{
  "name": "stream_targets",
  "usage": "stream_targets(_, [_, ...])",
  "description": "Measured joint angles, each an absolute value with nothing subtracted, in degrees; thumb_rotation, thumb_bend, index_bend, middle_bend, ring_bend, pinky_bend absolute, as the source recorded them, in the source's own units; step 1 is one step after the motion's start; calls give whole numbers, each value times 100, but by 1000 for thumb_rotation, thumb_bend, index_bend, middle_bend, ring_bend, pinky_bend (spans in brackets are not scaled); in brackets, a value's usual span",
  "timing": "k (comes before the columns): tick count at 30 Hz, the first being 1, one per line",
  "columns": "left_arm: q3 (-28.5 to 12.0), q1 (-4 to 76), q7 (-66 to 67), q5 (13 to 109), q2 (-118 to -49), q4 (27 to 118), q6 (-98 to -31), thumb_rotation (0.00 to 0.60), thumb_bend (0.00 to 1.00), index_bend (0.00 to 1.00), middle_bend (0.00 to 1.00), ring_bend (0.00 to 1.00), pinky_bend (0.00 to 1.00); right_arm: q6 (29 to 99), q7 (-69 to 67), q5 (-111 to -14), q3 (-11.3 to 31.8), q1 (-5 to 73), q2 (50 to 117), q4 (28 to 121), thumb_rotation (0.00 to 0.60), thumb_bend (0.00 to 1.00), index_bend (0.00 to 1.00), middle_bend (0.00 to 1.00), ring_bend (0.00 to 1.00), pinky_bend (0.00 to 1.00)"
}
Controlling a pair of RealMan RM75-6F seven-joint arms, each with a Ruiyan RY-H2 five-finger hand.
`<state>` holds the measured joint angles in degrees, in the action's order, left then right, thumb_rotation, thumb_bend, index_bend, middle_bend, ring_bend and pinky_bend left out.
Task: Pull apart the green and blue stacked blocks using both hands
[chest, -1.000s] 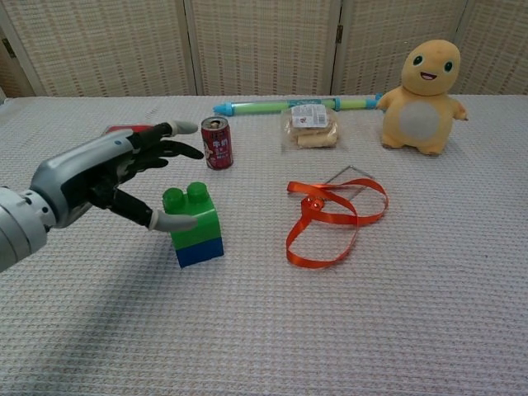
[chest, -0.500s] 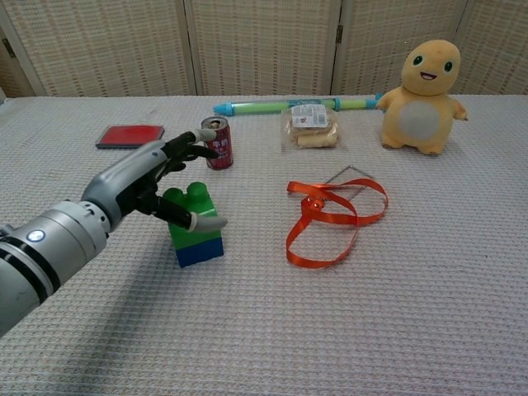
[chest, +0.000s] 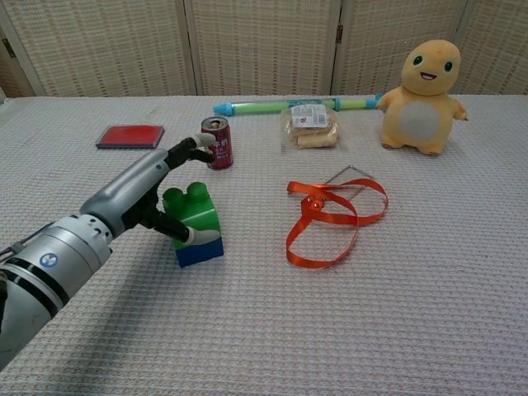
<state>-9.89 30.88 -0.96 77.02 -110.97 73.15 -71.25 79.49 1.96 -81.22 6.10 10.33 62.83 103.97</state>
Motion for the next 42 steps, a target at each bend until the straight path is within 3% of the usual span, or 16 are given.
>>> stream_targets(7, [-1017,3065,-28,7588,-11046,7303,-6974,600,210,70,303,0,0,7951,190,-8141,610,1035,6288,10397,600,330,0,0,0,0])
stream_targets(23, [-1076,3018,148,7333,-10814,7590,-6710,600,213,59,330,1,0,7920,245,-8138,605,1047,6324,10380,600,328,0,0,0,0])
stream_targets(30, [-1128,3002,188,7259,-10808,7603,-6705,600,213,65,408,43,0,7891,272,-8122,604,1059,6335,10382,600,329,0,0,0,0])
stream_targets(39, [-1127,2982,210,7308,-10852,7476,-6778,600,253,138,519,153,0,7859,281,-8138,586,1071,6339,10389,600,329,0,0,0,0])
stream_targets(42, [-1140,2968,238,7263,-10874,7446,-6781,600,317,267,577,212,0,7853,269,-8164,575,1073,6333,10392,600,329,0,0,0,0])
